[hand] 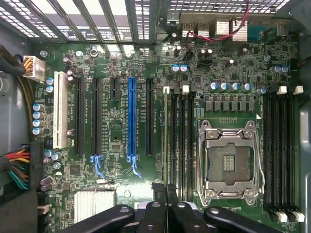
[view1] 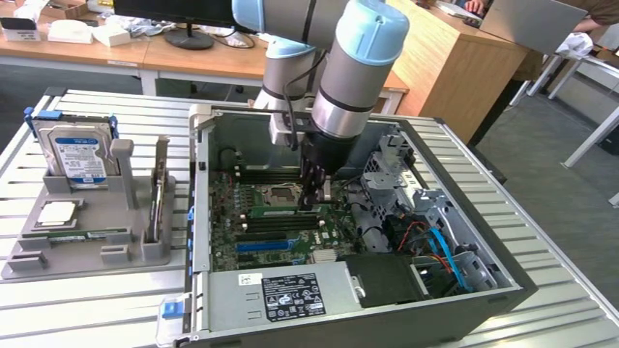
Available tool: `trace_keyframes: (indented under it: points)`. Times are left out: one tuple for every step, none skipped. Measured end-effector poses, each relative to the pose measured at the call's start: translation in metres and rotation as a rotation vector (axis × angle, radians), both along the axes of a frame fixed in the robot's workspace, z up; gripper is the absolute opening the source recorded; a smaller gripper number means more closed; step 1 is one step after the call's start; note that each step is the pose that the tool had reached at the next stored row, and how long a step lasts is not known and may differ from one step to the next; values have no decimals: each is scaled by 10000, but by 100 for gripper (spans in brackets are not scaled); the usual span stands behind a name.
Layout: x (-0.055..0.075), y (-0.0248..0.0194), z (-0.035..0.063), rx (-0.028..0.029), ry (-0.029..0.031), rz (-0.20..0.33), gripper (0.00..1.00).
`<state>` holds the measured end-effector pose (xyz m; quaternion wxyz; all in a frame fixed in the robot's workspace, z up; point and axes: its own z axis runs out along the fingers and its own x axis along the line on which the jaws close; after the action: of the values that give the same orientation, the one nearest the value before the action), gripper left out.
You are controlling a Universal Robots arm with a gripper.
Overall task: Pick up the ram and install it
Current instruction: 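Insert the ram into the slot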
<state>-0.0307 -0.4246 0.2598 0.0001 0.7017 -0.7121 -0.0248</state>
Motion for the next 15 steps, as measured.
trace_keyframes:
  points:
    - [0, 0, -4, -2, 1, 0, 11]
    - [0, 0, -10, -2, 0, 0, 11]
    - [0, 0, -15, -3, 0, 0, 11]
    - [-1, -1, -19, -3, 1, 0, 11]
    - [-1, -1, -24, -3, 1, -1, 11]
    - [-1, 0, -30, -2, 1, 0, 11]
    - [-1, -1, -35, -3, 0, 0, 11]
    - [-1, -1, -39, -4, 1, 0, 11]
    - [-1, -1, -43, -4, 1, 0, 11]
    - [-1, -1, -46, -4, 1, 0, 11]
    - [-1, -1, -49, -4, 1, 0, 11]
    - [0, 0, -53, -3, 0, 0, 11]
    - [-1, 0, -57, -2, 0, -1, 11]
    - [-2, 0, -61, -3, 1, -1, 11]
    - [-3, -1, -65, -3, 1, -1, 11]
